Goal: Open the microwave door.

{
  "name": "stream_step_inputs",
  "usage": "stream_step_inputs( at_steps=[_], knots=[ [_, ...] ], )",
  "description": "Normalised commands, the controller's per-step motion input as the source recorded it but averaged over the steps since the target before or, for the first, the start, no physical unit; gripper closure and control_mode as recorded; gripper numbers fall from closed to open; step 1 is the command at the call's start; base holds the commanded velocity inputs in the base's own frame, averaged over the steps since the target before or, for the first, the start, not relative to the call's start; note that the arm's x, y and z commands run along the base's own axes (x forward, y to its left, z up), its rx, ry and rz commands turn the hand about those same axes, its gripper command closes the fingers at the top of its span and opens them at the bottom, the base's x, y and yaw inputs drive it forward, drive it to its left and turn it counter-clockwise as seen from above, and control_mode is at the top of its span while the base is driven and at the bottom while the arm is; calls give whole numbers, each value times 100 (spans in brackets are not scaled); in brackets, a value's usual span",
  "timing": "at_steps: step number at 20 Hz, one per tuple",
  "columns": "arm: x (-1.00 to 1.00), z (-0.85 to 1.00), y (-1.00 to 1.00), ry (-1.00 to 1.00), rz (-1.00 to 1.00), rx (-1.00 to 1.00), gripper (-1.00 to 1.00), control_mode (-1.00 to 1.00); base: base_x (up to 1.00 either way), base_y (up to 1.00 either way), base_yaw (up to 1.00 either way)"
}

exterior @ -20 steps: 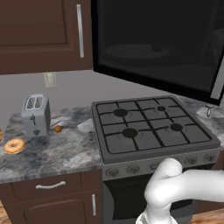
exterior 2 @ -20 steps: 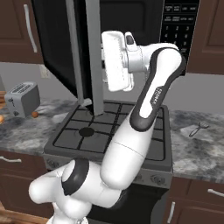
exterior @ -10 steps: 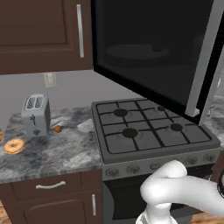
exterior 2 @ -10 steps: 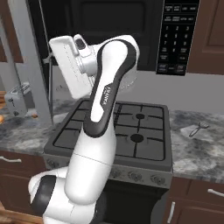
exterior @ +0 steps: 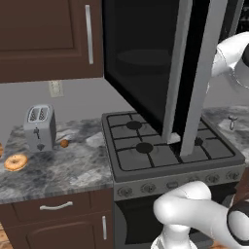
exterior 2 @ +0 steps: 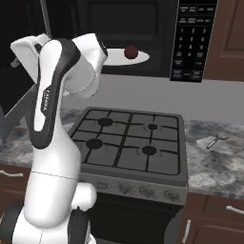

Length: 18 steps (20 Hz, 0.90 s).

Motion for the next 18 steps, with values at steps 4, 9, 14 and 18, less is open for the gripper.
stream_step_inputs(
  at_steps=[4, 9, 14, 18],
  knots=[
    [17, 21, 100, -28, -21, 0, -100, -100, 0, 0, 0],
    [15, 1, 100, -27, -22, -4, -100, -100, 0, 0, 0],
    [16, 0, 100, -22, -19, -3, -100, -100, 0, 0, 0],
    [3, -13, 67, -8, -5, 0, -100, -100, 0, 0, 0]
  ],
)
